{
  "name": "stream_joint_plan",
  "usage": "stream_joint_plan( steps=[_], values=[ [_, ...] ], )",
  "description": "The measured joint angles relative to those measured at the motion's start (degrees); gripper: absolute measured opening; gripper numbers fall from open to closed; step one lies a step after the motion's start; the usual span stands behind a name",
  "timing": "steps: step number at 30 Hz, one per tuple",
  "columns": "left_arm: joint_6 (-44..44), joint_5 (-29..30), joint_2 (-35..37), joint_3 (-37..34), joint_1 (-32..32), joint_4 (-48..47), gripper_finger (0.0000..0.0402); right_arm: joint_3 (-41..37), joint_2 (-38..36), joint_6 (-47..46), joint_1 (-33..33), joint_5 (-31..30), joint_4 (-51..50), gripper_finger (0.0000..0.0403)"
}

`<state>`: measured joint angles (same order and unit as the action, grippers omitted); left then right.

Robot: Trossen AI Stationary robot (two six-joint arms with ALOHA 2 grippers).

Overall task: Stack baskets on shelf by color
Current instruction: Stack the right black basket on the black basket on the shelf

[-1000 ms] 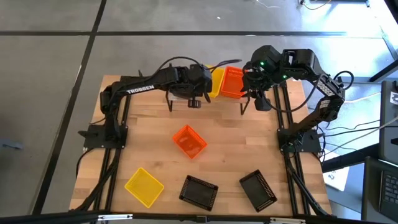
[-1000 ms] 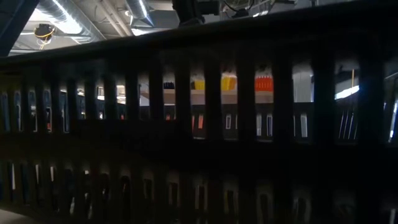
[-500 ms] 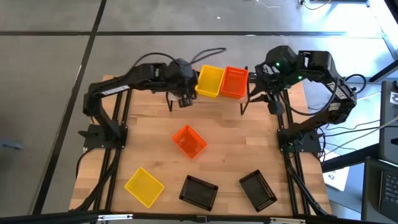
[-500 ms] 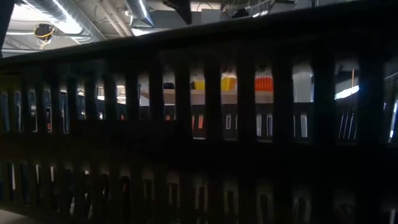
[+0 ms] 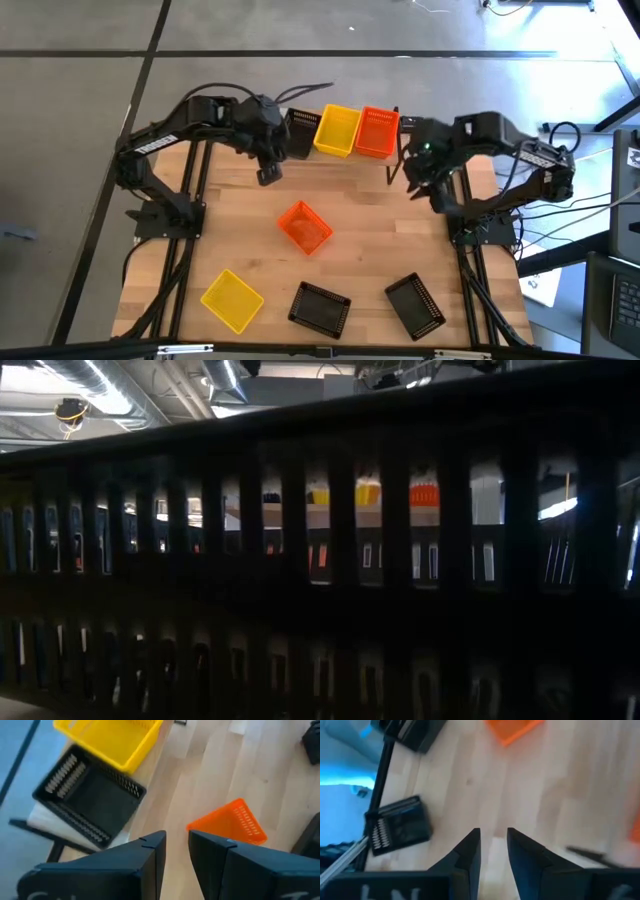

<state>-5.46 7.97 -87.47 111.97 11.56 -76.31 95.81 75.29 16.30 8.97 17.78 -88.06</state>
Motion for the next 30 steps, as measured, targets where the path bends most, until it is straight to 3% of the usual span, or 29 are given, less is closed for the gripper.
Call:
stream_joint_plan(
  steps=[5,15,21,28,30],
  values=[
    [-1.9,0.0,0.8,0.0,0.0,-4.0,0.0075,-7.0,-0.7,-2.2,-4.1,-0.1,0.1,0.0092],
    [-1.5,0.0,0.5,-0.1,0.0,-5.0,0.0075,-20.9,-0.8,2.3,-14.9,-0.1,3.1,0.0092],
    [1.0,0.0,0.5,-0.1,0.0,-5.1,0.0075,-30.9,-0.8,1.8,-19.2,0.5,12.2,0.0092],
    [1.8,0.0,0.5,-0.1,0.0,-5.1,0.0075,-40.9,-0.8,-3.7,-23.9,10.3,27.6,0.0092],
    [2.6,0.0,0.5,-0.1,0.0,-5.1,0.0075,-43.0,-0.8,-5.2,-25.5,10.5,31.3,0.0092]
  ],
)
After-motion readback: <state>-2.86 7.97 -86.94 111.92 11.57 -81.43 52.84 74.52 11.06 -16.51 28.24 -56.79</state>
